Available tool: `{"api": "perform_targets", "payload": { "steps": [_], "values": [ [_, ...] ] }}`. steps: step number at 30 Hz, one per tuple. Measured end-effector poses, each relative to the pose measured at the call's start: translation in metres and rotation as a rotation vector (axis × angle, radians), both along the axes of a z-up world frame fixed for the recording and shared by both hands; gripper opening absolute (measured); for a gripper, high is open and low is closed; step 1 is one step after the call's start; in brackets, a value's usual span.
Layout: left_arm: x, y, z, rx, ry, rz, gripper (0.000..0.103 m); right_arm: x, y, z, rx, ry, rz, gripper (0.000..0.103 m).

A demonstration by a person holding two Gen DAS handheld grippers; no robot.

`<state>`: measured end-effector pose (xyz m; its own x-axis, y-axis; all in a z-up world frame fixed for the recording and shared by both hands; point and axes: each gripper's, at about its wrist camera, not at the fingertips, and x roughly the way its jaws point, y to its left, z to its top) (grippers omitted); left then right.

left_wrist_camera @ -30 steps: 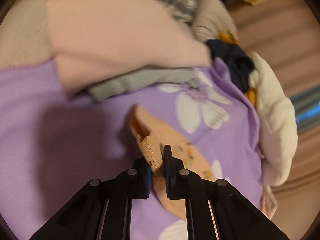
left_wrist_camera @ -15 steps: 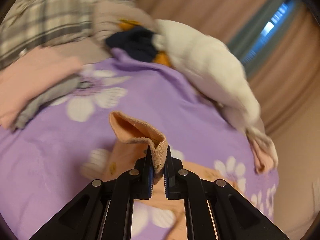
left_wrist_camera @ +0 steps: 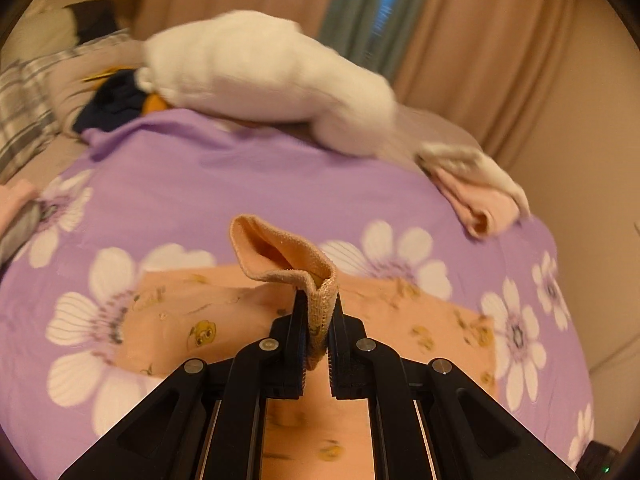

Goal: Fold small clothes
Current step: 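Lift the sleeve with the left tool and carry it across the shirt body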

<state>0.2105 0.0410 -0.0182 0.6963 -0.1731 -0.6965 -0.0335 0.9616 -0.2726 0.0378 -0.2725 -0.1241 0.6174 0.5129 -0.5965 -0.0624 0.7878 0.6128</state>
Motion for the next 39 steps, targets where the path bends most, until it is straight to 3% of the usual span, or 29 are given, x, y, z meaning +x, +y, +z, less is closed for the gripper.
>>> {"api": "perform_targets", "payload": {
  "steps": [6, 12, 14, 16, 17, 18, 22, 28, 33, 39],
  "values": [
    [0.000, -0.061, -0.022, 0.035, 0.052, -0.103, 0.006, -0.005, -0.016, -0.007, 0.016, 0.008, -0.028, 0.042],
    [0.000, -0.106, -0.058, 0.078, 0.156, -0.198, 0.006, -0.008, -0.026, -0.013, 0.032, 0.019, -0.045, 0.042],
    [0.001, -0.117, -0.068, 0.096, 0.201, -0.242, 0.015, -0.008, -0.027, -0.014, 0.039, 0.024, -0.045, 0.042],
    [0.001, -0.124, -0.076, 0.113, 0.248, -0.275, 0.061, -0.008, -0.028, -0.014, 0.045, 0.025, -0.043, 0.042],
    [-0.001, -0.126, -0.078, 0.106, 0.254, -0.299, 0.069, -0.008, -0.028, -0.014, 0.048, 0.025, -0.042, 0.042],
    [-0.004, -0.126, -0.077, 0.099, 0.246, -0.318, 0.073, -0.007, -0.028, -0.014, 0.050, 0.025, -0.042, 0.042],
    [-0.014, -0.121, -0.068, 0.090, 0.218, -0.378, 0.073, -0.002, -0.025, -0.010, 0.065, 0.019, -0.034, 0.042],
    [-0.035, -0.054, -0.063, 0.021, 0.199, -0.252, 0.074, 0.022, -0.009, -0.003, 0.079, 0.008, 0.024, 0.042],
    [-0.054, 0.004, -0.072, 0.033, 0.220, -0.114, 0.074, 0.060, 0.023, -0.007, 0.079, 0.033, 0.102, 0.042],
    [-0.072, 0.061, -0.076, -0.007, 0.230, 0.004, 0.074, 0.116, 0.060, -0.019, -0.056, 0.079, 0.112, 0.042]
  ]
}}
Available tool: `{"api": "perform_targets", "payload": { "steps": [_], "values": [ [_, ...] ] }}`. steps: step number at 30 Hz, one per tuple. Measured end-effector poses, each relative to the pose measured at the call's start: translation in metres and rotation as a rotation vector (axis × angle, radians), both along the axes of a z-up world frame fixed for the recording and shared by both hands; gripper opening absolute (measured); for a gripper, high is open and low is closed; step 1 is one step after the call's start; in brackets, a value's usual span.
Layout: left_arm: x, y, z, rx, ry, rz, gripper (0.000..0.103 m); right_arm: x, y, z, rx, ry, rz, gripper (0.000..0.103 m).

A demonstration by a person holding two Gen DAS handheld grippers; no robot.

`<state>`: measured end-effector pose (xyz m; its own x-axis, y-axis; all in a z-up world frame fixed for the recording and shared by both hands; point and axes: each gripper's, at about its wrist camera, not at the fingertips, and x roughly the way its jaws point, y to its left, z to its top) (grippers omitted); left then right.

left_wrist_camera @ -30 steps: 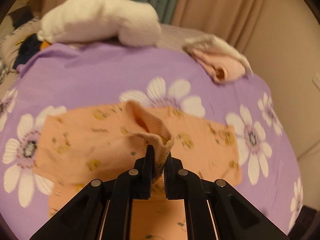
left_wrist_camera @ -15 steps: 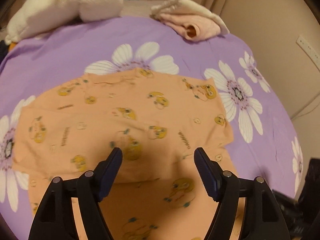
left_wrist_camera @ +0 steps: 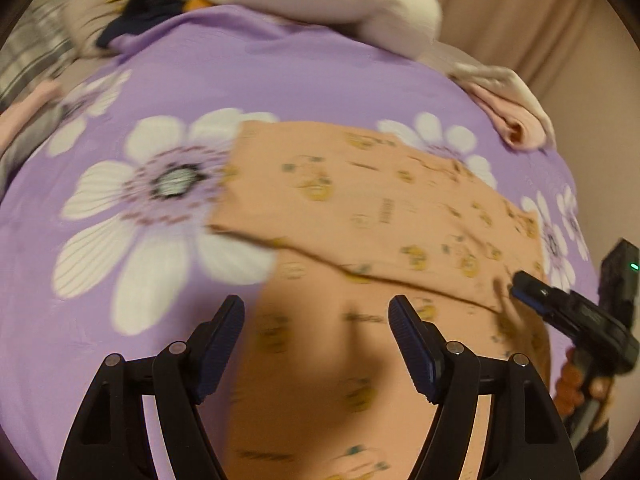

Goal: Fold small clothes
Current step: 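Lift the sleeve with the left tool and carry it across the shirt body, then lay the sleeve on the folded sleeve and open the left tool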

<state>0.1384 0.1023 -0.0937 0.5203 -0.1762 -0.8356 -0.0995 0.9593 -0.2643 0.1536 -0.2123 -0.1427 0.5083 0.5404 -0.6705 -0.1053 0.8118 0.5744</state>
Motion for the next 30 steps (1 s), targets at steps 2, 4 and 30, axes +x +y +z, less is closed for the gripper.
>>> {"api": "perform_targets", "payload": {
  "steps": [2, 4, 30],
  "values": [
    [-0.004, 0.015, 0.001, -0.006, -0.004, 0.031, 0.074, 0.017, 0.008, -0.009, -0.025, 0.039, -0.012, 0.042],
    [-0.005, 0.026, 0.001, -0.008, -0.006, 0.058, 0.074, 0.025, 0.015, -0.011, -0.017, 0.044, -0.004, 0.039],
    [0.065, -0.010, -0.002, -0.017, -0.059, -0.039, 0.074, 0.019, -0.045, 0.017, -0.246, -0.052, -0.200, 0.018]
  ]
}}
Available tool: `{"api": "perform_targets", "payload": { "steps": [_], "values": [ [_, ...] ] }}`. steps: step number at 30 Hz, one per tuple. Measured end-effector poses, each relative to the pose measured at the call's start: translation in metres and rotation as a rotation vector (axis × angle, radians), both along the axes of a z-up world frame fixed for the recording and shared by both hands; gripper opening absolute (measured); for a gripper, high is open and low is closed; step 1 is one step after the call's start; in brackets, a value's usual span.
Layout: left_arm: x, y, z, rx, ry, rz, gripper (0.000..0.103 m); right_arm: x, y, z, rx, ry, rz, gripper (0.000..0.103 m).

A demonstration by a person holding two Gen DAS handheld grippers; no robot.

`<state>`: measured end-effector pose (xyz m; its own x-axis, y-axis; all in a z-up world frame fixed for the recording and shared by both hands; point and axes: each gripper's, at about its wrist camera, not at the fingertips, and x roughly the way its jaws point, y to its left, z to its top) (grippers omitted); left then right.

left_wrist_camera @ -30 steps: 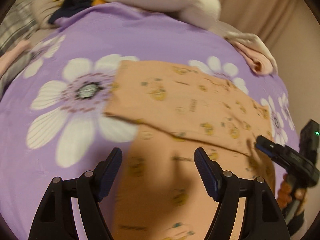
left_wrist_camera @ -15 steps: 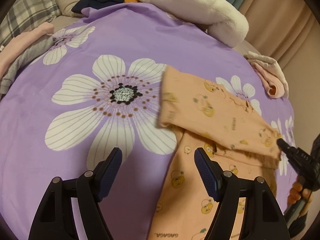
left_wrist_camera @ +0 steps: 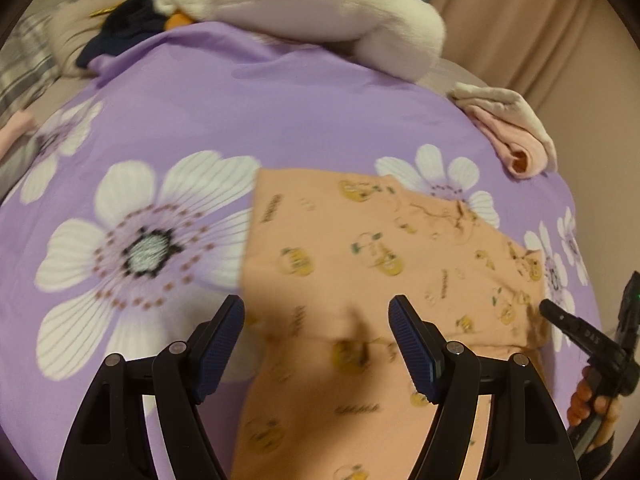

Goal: Fold small clothes
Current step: 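Lay the sleeve on the folded sleeve and open the left tool, then move both tools to the shirt hem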

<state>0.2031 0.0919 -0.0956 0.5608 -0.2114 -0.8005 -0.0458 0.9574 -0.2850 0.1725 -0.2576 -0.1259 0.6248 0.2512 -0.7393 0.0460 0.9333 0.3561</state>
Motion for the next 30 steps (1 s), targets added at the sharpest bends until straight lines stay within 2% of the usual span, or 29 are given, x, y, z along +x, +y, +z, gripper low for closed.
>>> {"api": "perform_targets", "payload": {
  "steps": [2, 4, 6, 10, 13, 16, 18, 21, 23, 27, 30],
  "values": [
    [0.006, -0.007, -0.005, -0.001, -0.002, -0.029, 0.073, -0.005, 0.007, 0.005, 0.009, -0.029, 0.053, 0.017],
    [0.009, -0.012, -0.012, 0.009, 0.009, -0.037, 0.060, -0.008, 0.015, 0.003, 0.011, -0.033, 0.101, 0.017],
    [0.012, -0.013, -0.023, 0.016, 0.038, -0.041, 0.054, -0.010, 0.023, -0.004, -0.022, -0.017, 0.132, 0.017],
    [0.012, -0.011, -0.042, 0.028, 0.091, -0.043, 0.054, -0.009, 0.029, -0.025, -0.067, 0.046, 0.145, 0.013],
    [0.011, -0.013, -0.040, 0.053, 0.098, -0.060, 0.054, -0.010, 0.025, -0.031, -0.060, 0.049, 0.141, 0.012],
    [0.007, -0.010, -0.032, 0.008, 0.107, -0.042, 0.054, -0.016, 0.025, -0.026, -0.047, 0.058, 0.138, 0.017],
    [-0.004, -0.002, -0.027, -0.040, 0.114, -0.028, 0.054, -0.025, 0.026, -0.018, -0.037, 0.054, 0.148, 0.024],
    [-0.028, 0.008, -0.020, -0.067, 0.110, -0.028, 0.061, -0.045, 0.025, -0.008, -0.002, 0.035, 0.172, 0.038],
    [-0.045, 0.016, -0.016, -0.075, 0.099, -0.021, 0.066, -0.063, 0.019, -0.004, 0.029, 0.025, 0.173, 0.043],
    [-0.084, 0.042, -0.011, -0.141, 0.090, 0.012, 0.068, -0.094, 0.001, -0.002, 0.087, 0.027, 0.137, 0.051],
    [-0.109, 0.063, -0.014, -0.221, 0.094, 0.047, 0.071, -0.118, -0.016, -0.005, 0.133, 0.040, 0.096, 0.054]
  ]
}}
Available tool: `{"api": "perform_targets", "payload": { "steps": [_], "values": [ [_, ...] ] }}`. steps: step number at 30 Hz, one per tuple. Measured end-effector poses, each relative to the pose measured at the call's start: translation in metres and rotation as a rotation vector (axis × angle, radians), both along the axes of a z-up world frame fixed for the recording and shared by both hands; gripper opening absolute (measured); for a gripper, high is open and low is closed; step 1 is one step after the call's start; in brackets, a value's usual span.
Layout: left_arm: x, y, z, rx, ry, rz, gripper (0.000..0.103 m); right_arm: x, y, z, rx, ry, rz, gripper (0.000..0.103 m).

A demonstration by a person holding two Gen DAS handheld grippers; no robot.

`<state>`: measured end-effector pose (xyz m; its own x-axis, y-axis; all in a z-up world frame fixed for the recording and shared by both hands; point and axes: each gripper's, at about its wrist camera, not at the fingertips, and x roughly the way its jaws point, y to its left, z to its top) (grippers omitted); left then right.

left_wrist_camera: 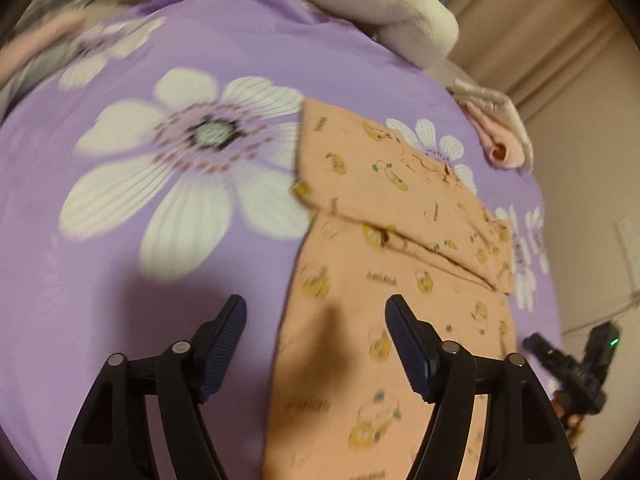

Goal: Fold small clothes
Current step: 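Move both tools to the shirt hem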

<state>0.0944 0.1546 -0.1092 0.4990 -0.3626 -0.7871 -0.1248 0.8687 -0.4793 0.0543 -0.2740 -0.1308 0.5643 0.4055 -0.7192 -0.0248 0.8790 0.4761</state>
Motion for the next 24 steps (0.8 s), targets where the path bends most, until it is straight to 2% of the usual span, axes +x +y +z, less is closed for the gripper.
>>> {"api": "perform_targets", "payload": {
  "steps": [5, 12, 20, 24],
  "values": [
    [-0.027, 0.016, -0.013, -0.064, 0.040, 0.013, 0.071, -0.036, -0.025, -0.007, 0.017, 0.034, -0.055, 0.056],
    [-0.054, 0.013, -0.026, -0.191, 0.029, -0.009, 0.071, -0.064, -0.042, -0.024, 0.062, 0.091, -0.071, 0.056],
    [-0.076, -0.010, -0.031, -0.274, 0.026, -0.122, 0.071, -0.083, -0.022, -0.038, 0.195, 0.127, 0.061, 0.056],
    [-0.085, -0.017, -0.033, -0.313, 0.028, -0.155, 0.071, -0.089, -0.006, -0.042, 0.208, 0.128, 0.123, 0.056]
  ]
}}
